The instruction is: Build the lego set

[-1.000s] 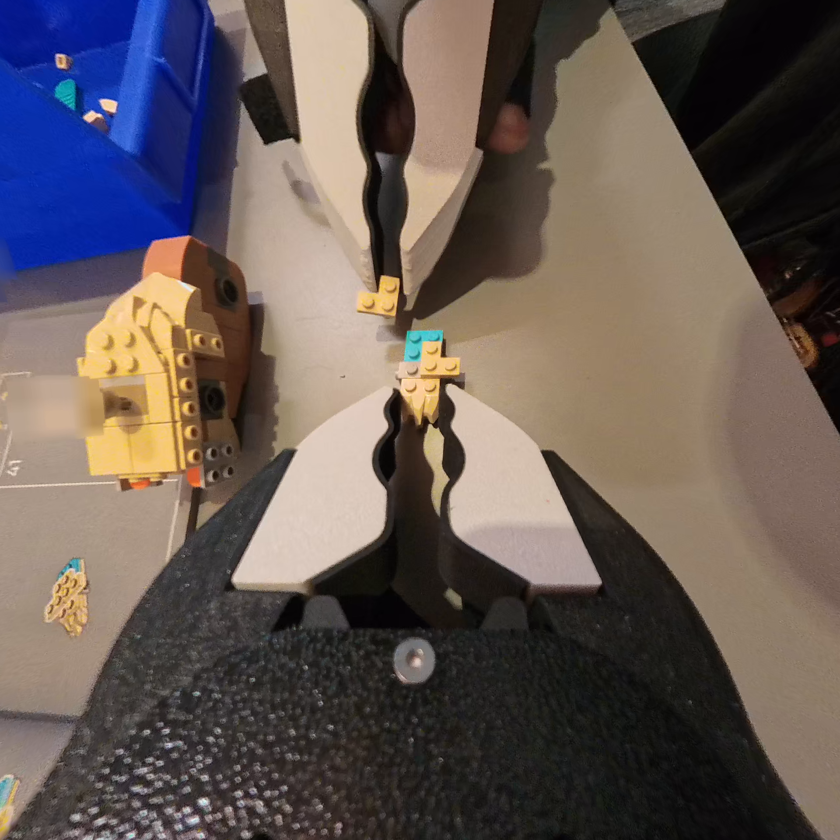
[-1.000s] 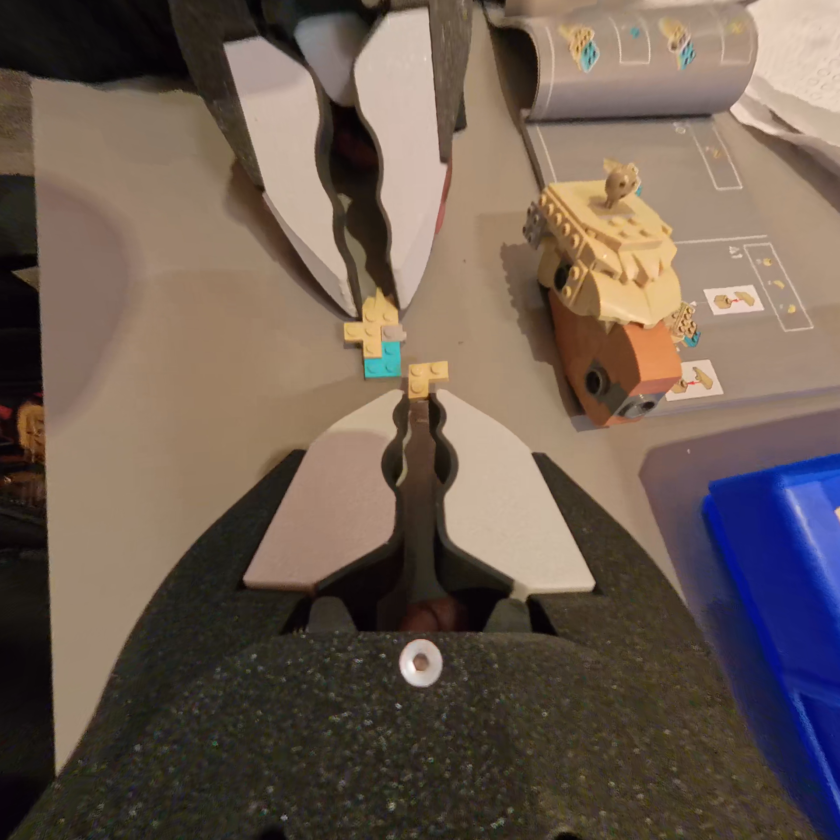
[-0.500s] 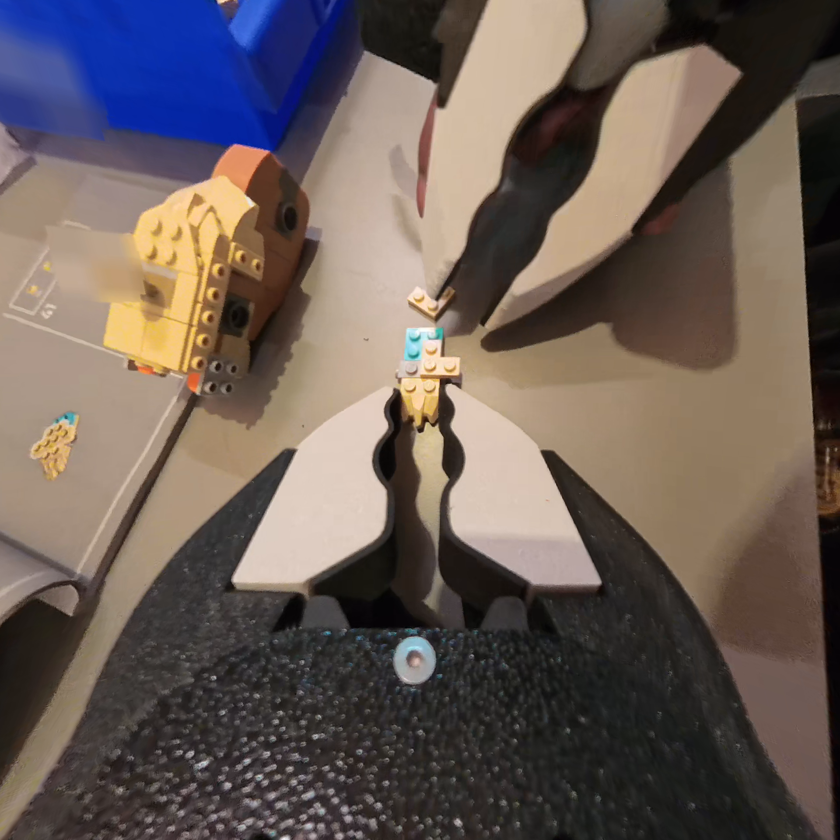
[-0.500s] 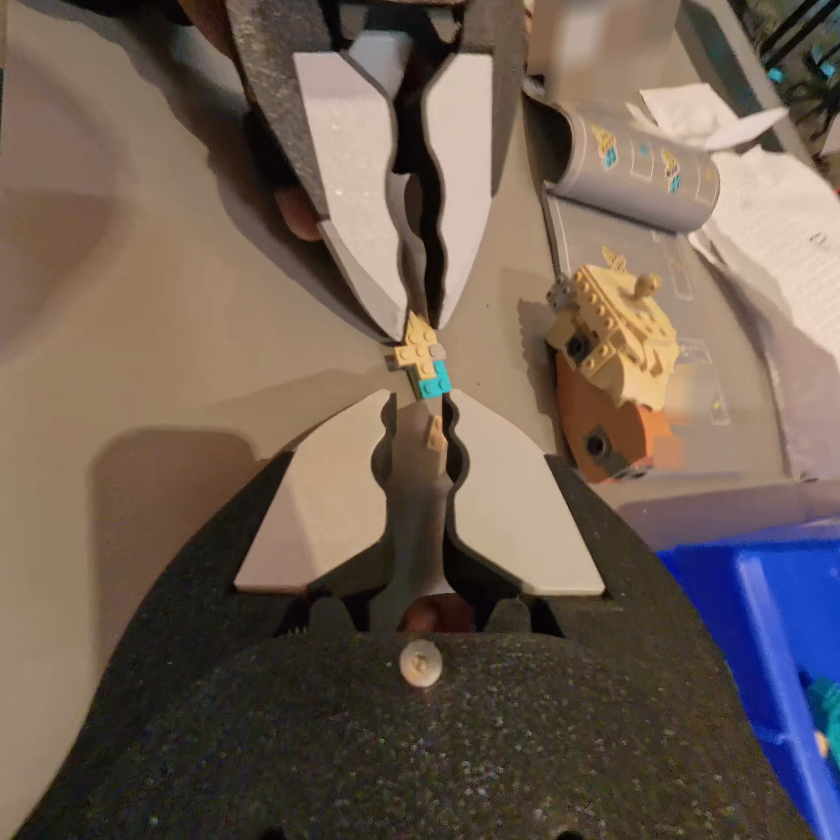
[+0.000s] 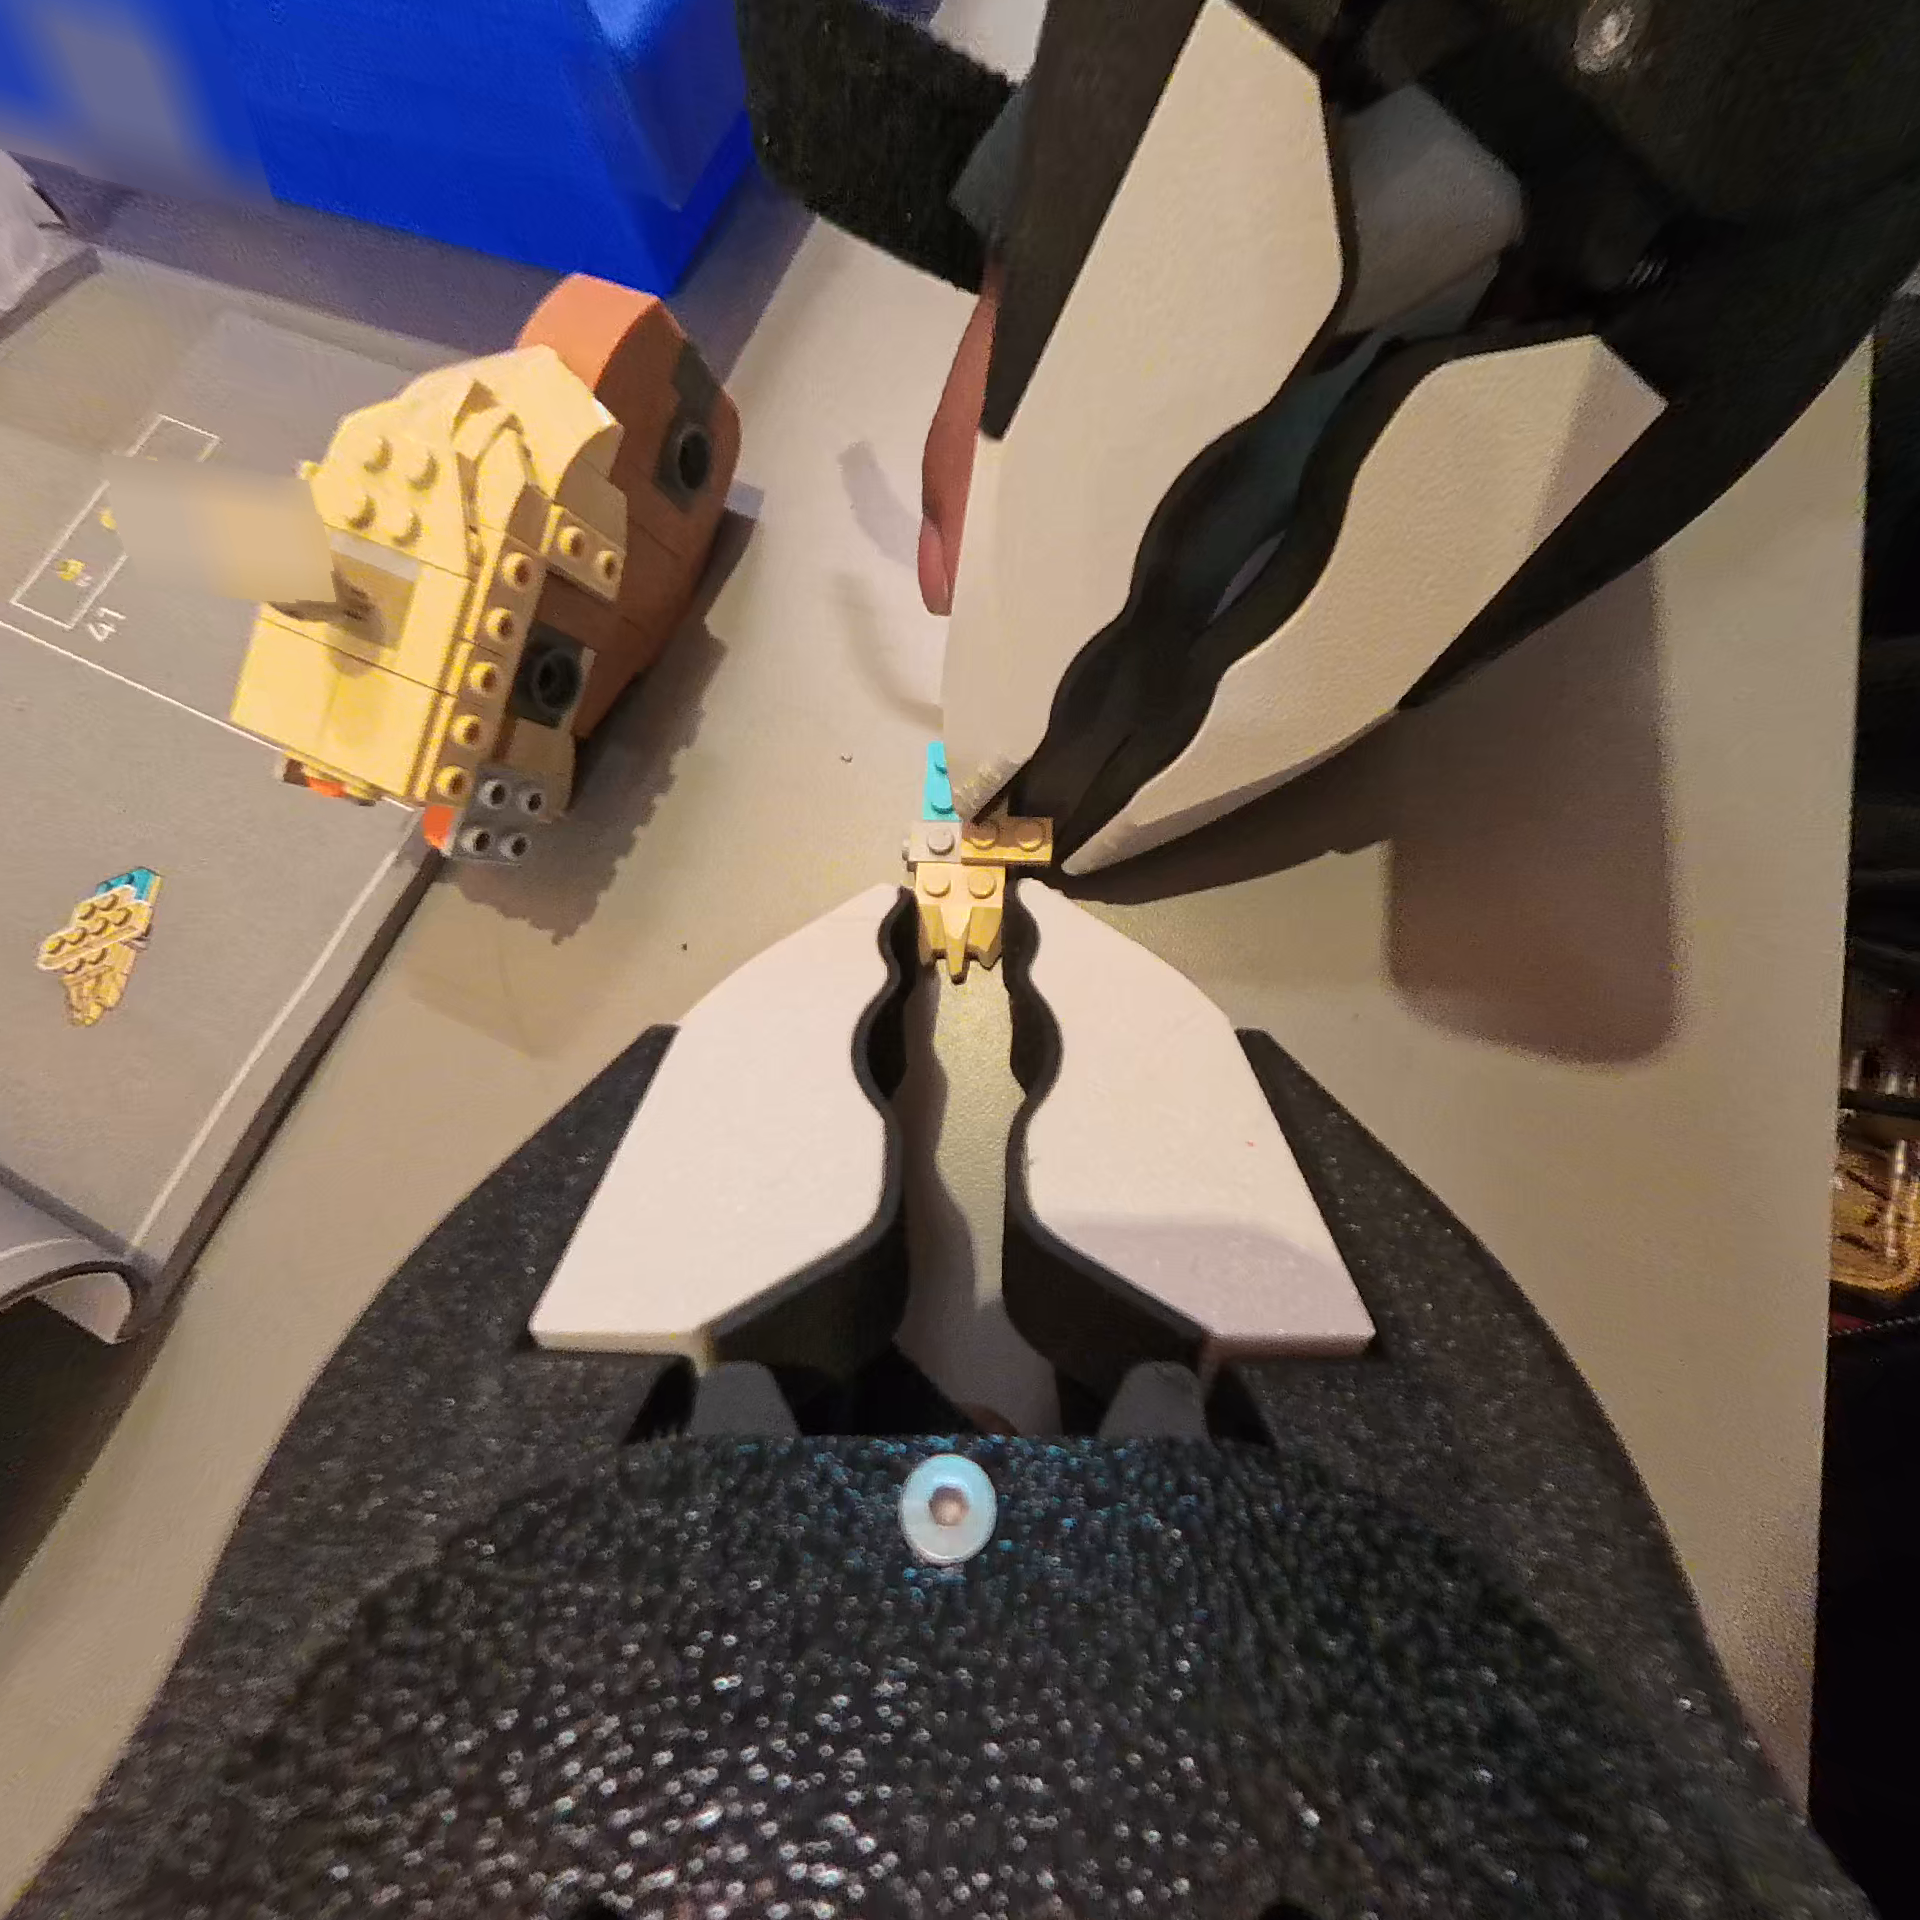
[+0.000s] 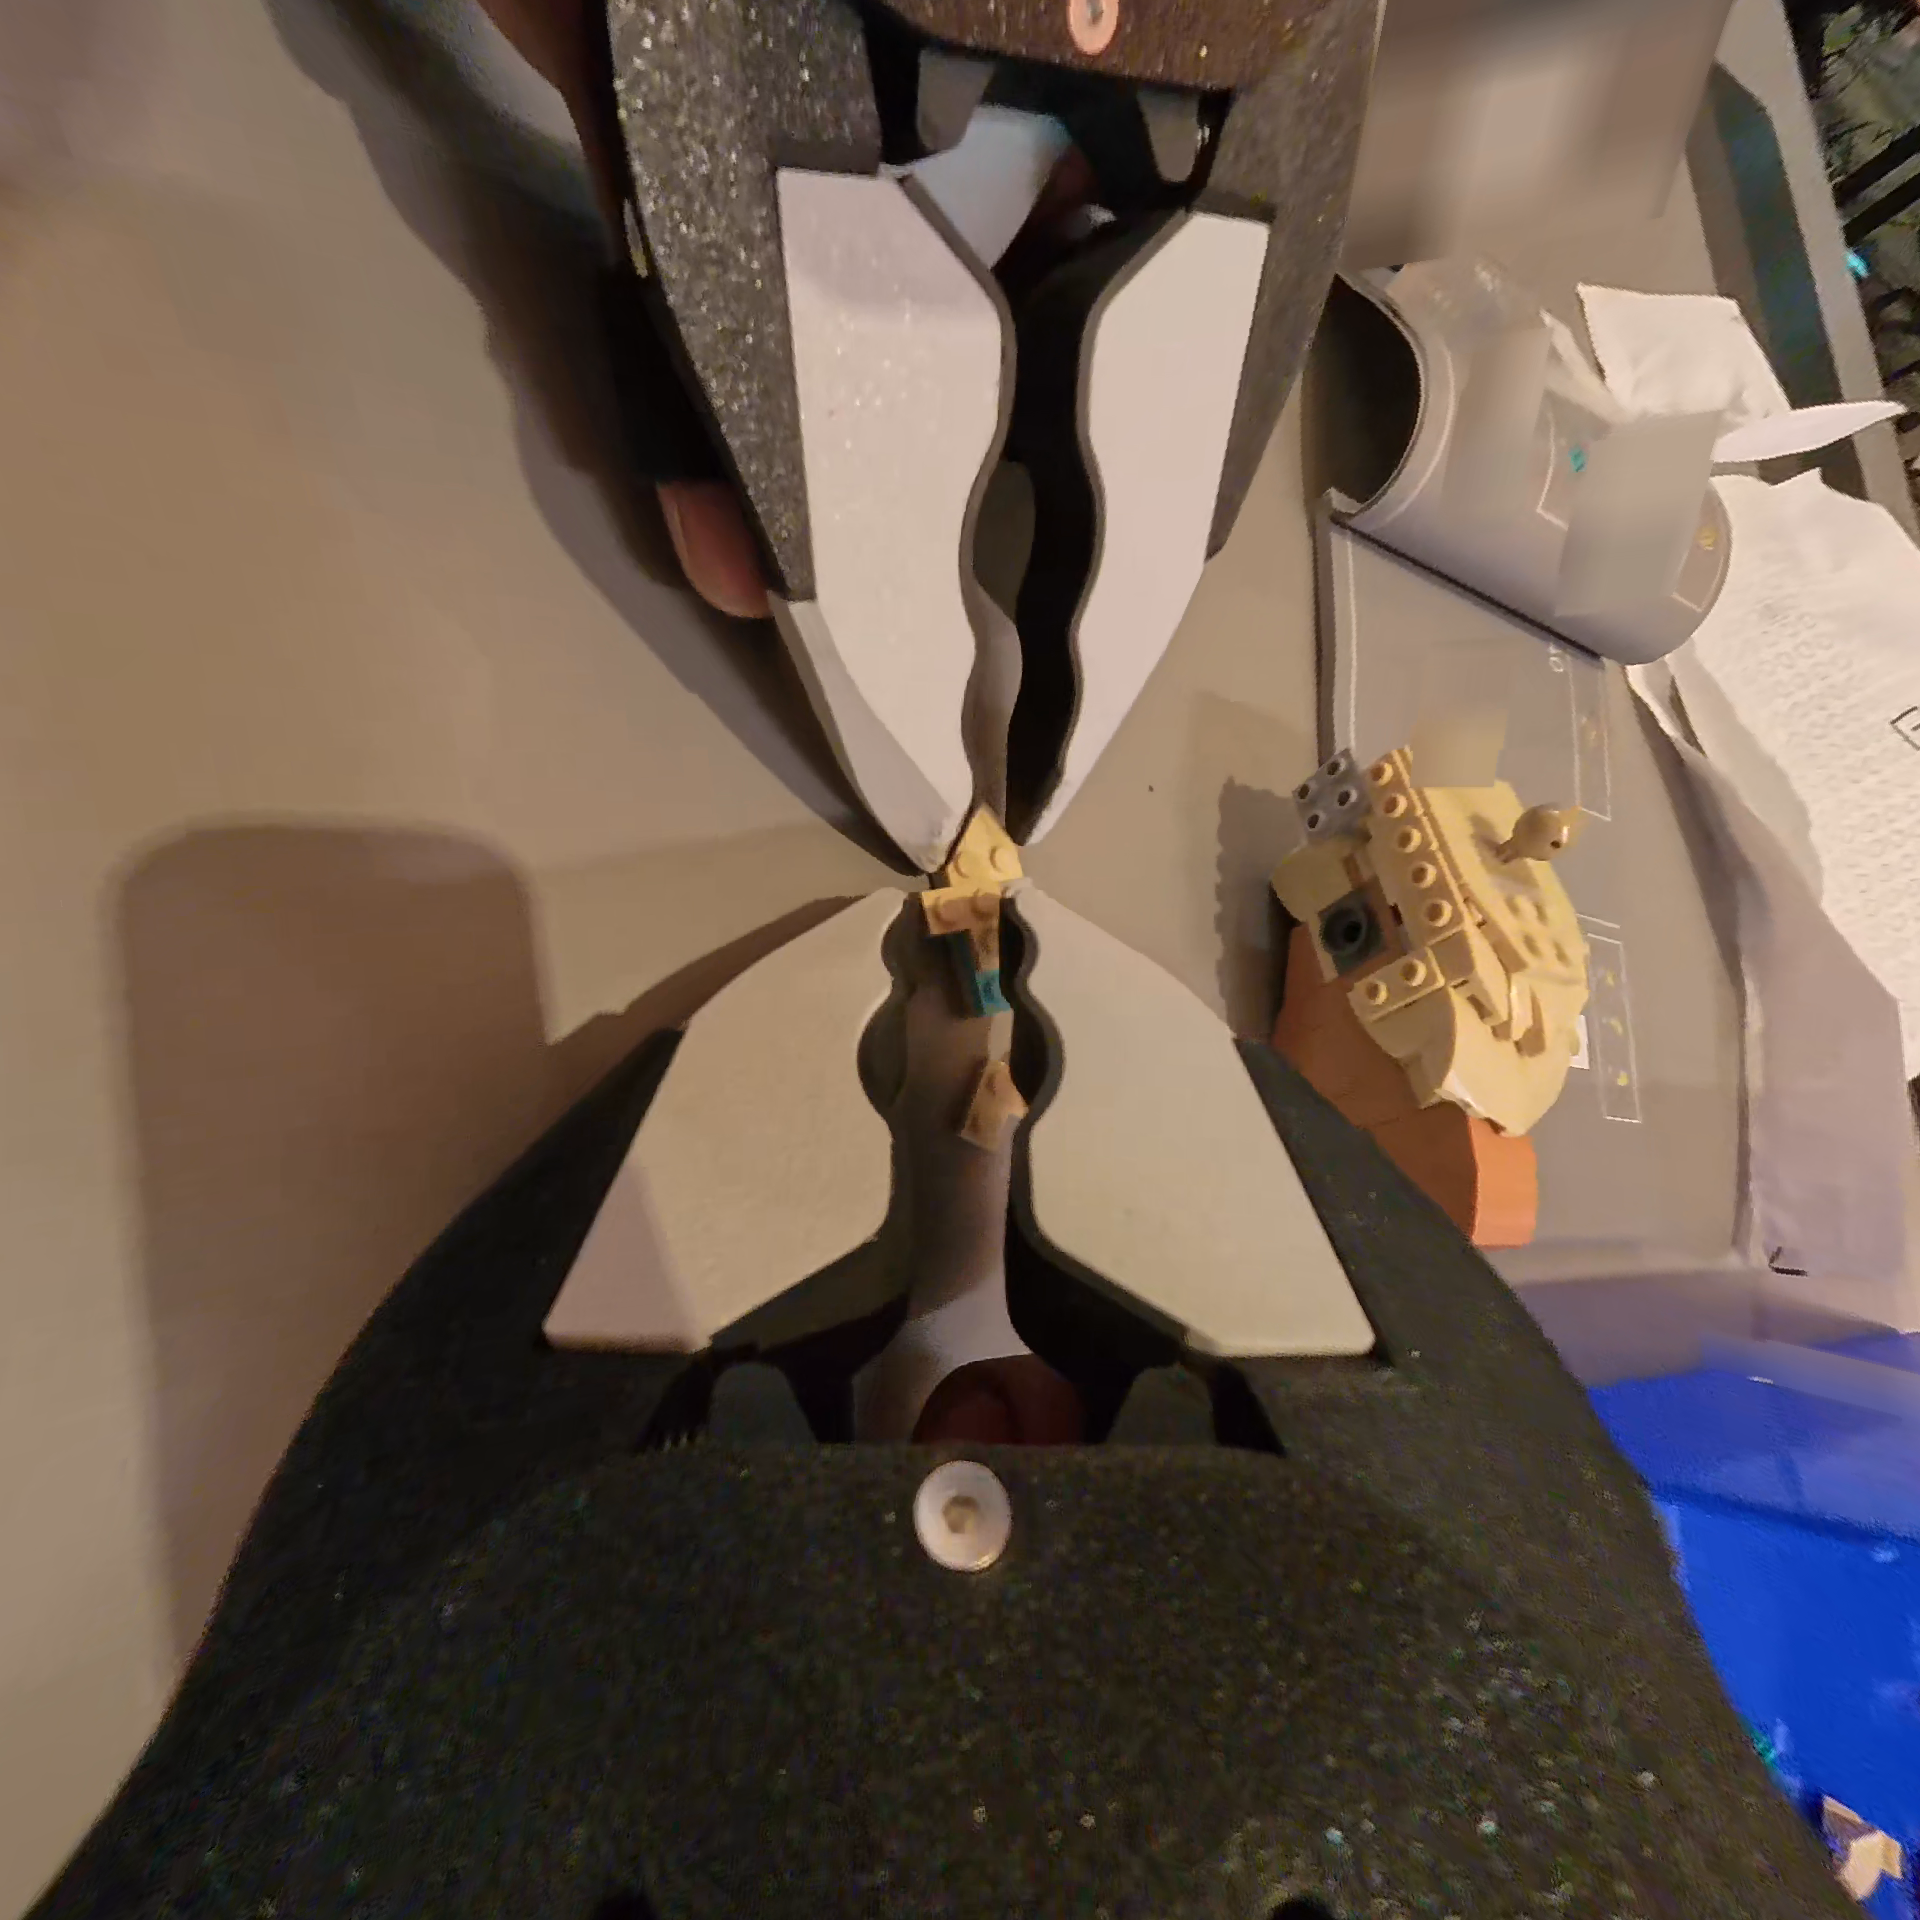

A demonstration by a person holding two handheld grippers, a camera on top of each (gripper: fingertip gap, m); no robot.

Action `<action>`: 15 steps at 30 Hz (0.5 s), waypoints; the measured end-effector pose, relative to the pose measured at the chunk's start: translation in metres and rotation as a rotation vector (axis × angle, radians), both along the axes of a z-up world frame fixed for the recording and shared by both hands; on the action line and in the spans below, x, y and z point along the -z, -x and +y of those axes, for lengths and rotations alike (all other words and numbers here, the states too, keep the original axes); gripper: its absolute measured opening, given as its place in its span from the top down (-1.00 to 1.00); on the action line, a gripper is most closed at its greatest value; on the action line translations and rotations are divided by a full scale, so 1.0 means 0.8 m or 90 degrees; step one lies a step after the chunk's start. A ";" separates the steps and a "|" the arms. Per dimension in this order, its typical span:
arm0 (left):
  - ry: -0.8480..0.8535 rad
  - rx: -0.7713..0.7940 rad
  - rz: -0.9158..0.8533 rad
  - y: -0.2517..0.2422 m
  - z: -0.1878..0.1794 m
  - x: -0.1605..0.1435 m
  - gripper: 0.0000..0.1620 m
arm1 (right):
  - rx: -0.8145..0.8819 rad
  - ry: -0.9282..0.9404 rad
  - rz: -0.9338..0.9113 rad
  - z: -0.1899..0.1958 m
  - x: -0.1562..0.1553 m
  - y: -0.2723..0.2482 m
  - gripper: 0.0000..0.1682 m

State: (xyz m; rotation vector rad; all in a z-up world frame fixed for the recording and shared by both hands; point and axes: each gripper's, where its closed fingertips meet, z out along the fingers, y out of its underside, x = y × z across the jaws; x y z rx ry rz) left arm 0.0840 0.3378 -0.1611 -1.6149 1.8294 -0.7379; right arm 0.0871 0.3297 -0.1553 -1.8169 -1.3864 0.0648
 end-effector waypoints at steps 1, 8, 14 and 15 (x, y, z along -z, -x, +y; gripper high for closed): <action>0.001 0.000 0.001 0.000 0.000 0.000 0.82 | 0.001 0.005 -0.001 0.000 0.000 0.000 0.82; 0.017 -0.008 0.005 0.000 0.002 0.001 0.82 | -0.015 0.010 -0.045 0.000 0.004 0.001 0.75; 0.012 -0.011 0.004 0.000 0.002 0.001 0.82 | -0.002 -0.007 -0.064 0.005 0.004 -0.001 0.82; 0.011 -0.011 0.003 0.000 0.002 0.001 0.82 | 0.003 -0.003 -0.059 0.005 0.004 -0.001 0.82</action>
